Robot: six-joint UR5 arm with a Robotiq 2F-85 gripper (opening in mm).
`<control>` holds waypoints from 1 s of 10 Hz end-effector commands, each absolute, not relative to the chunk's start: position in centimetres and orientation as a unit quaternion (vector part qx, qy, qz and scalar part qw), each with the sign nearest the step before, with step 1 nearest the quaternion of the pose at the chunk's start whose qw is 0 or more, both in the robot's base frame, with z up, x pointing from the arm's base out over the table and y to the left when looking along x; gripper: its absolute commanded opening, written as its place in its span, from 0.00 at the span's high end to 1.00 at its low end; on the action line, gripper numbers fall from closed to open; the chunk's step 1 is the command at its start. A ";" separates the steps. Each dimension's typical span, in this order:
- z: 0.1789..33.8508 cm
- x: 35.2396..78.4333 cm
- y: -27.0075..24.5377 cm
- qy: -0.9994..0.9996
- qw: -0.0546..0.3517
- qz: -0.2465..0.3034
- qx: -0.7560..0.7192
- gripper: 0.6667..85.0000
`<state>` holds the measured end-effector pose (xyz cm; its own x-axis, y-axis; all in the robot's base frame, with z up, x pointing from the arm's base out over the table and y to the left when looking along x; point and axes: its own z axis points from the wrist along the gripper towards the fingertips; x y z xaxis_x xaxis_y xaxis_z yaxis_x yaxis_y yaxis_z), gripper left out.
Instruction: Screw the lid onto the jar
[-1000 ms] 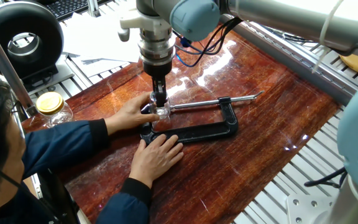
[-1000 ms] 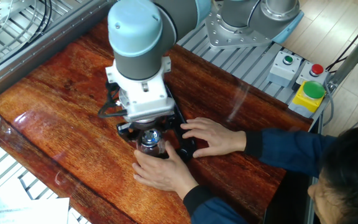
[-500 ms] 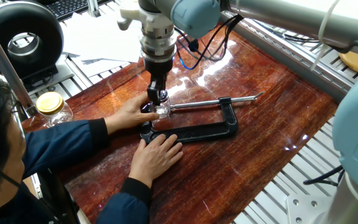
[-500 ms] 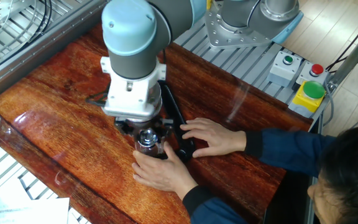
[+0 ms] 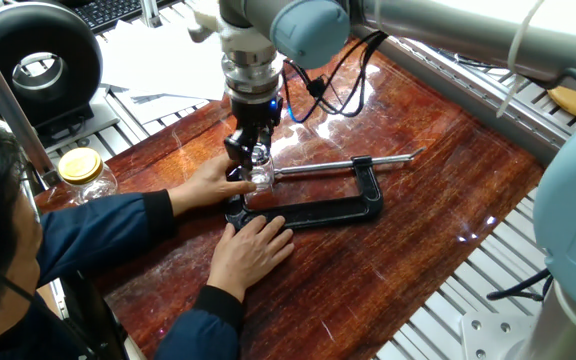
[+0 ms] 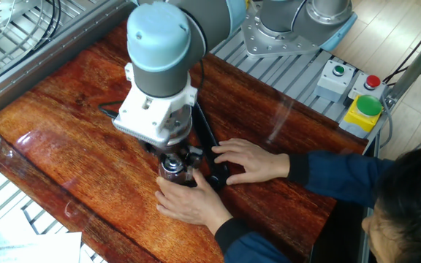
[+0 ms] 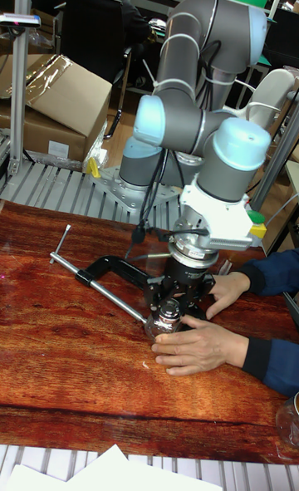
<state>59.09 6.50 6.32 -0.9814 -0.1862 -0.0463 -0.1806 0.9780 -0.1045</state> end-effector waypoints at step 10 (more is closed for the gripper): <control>6.1 64.4 7.3 0.979 0.154 0.013 -0.134 0.09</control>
<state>63.62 7.79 6.35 -0.9494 -0.1973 -0.2442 -0.1936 0.9803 -0.0393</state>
